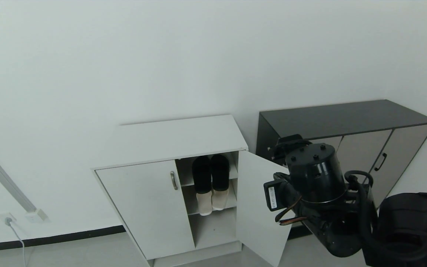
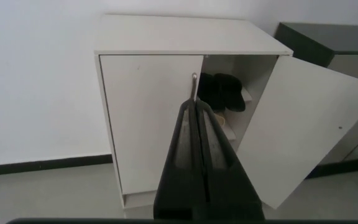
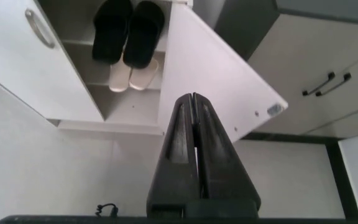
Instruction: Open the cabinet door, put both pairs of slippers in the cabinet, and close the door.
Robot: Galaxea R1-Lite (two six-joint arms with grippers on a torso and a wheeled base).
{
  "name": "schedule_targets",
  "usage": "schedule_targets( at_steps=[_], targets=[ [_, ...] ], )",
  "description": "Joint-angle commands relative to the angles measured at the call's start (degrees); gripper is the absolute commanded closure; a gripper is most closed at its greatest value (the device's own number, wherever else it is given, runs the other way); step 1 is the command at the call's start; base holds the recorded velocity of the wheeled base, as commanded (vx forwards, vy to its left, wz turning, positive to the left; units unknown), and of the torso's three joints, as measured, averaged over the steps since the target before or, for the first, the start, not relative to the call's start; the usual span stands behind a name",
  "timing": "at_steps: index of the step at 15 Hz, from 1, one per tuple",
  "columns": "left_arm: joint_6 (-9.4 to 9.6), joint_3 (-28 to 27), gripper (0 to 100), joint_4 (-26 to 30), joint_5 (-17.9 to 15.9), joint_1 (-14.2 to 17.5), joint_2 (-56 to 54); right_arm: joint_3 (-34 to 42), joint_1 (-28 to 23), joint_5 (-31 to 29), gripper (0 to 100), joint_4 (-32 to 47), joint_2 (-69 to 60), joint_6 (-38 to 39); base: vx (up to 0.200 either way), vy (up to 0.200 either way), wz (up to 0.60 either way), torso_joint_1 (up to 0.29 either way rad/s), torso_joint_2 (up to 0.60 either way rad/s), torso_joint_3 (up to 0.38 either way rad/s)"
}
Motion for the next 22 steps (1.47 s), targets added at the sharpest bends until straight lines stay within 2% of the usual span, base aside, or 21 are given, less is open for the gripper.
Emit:
schedule_targets(
  at_steps=[1, 4, 7, 11, 15, 22],
  targets=[
    [0.02, 0.01, 100, 0.0, 0.01, 0.04, 0.05, -0.1, -0.8, 0.0, 100, -0.14, 0.2, 0.01, 0.0, 0.0, 0.0, 0.0, 0.0, 0.0],
    [0.02, 0.01, 100, 0.0, 0.01, 0.04, 0.05, -1.25, -3.79, 0.79, 100, -0.32, 2.4, 0.01, 0.0, 0.0, 0.0, 0.0, 0.0, 0.0],
    [0.02, 0.01, 100, 0.0, -0.07, 0.04, 0.05, -3.35, -9.94, 6.15, 100, -2.6, 5.83, -0.16, 0.0, 0.0, 0.0, 0.0, 0.0, 0.0],
    [0.02, 0.01, 100, 0.0, 0.01, 0.04, 0.05, -12.14, -18.03, 11.86, 100, -2.25, 13.12, -0.52, 0.0, 0.0, 0.0, 0.0, 0.0, 0.0],
    [0.02, 0.01, 100, 0.0, 0.01, 0.04, 0.05, -18.82, -22.51, 14.24, 100, -2.34, 20.07, -0.43, 0.0, 0.0, 0.0, 0.0, 0.0, 0.0],
    [0.02, 0.01, 100, 0.0, 0.01, 0.04, 0.05, -26.56, -25.76, 15.91, 100, -2.34, 27.62, -0.43, 0.0, 0.0, 0.0, 0.0, 0.0, 0.0]
  ],
)
